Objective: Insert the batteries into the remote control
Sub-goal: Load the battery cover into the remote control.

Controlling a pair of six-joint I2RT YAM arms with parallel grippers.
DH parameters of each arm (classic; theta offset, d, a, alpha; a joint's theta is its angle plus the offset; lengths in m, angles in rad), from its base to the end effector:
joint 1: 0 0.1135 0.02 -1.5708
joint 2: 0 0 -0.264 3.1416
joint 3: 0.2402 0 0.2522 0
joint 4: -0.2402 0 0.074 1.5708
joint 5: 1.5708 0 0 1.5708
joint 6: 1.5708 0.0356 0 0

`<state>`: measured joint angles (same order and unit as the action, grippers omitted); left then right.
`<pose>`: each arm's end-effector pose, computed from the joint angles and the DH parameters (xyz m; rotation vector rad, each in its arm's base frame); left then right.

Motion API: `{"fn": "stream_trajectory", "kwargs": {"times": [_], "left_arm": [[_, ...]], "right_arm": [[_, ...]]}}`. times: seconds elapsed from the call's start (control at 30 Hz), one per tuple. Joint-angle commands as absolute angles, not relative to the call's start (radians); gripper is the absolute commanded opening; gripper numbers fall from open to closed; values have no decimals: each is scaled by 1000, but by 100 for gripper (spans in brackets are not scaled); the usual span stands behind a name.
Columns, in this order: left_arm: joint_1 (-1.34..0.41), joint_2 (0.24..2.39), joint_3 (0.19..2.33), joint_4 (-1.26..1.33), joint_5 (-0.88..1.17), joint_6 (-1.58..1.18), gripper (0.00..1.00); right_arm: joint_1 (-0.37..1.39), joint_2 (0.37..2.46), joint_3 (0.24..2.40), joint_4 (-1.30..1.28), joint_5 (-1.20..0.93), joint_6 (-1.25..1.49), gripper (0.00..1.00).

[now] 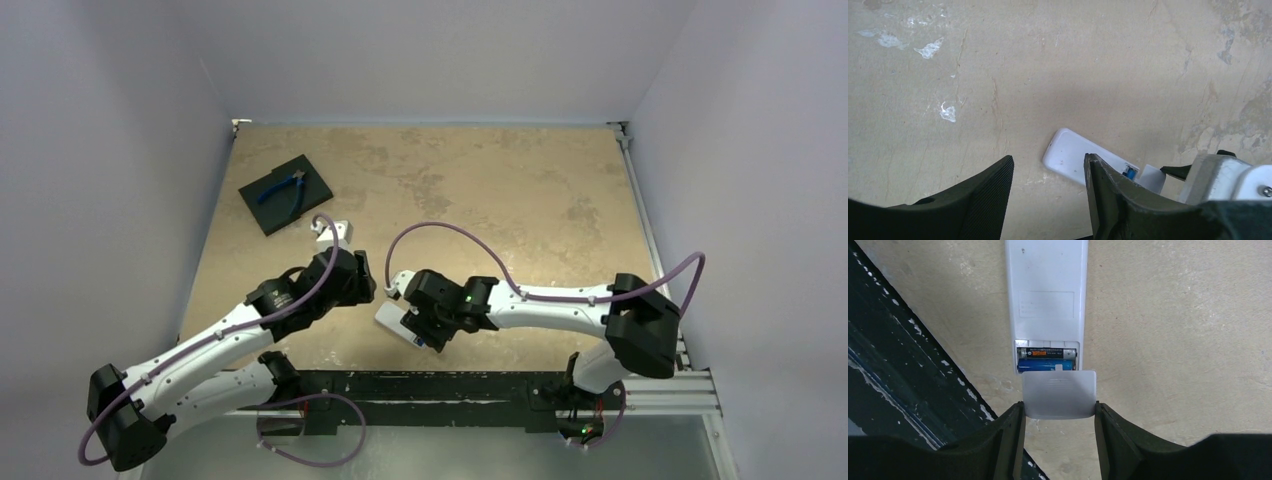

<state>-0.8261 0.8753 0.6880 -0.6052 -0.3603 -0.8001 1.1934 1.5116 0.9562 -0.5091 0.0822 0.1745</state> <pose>0.1299 -0.1224 0.2531 -0.1435 2.3298 -0.4020 0.1123 0.2753 0.2031 -1.2805 2.3506 0.3522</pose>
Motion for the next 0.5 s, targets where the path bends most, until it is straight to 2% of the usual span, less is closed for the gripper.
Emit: {"fn": "stream_trajectory", "kwargs": {"times": [0.0,0.47], "left_arm": [[-829,841,686,-614,-401,-824,55],[-829,836,680,-608,-397,-816,59]], "right_arm": [[1203,1538,1016,-527,84,155,29],[1218,1625,1062,-550,94,155,29]]}}
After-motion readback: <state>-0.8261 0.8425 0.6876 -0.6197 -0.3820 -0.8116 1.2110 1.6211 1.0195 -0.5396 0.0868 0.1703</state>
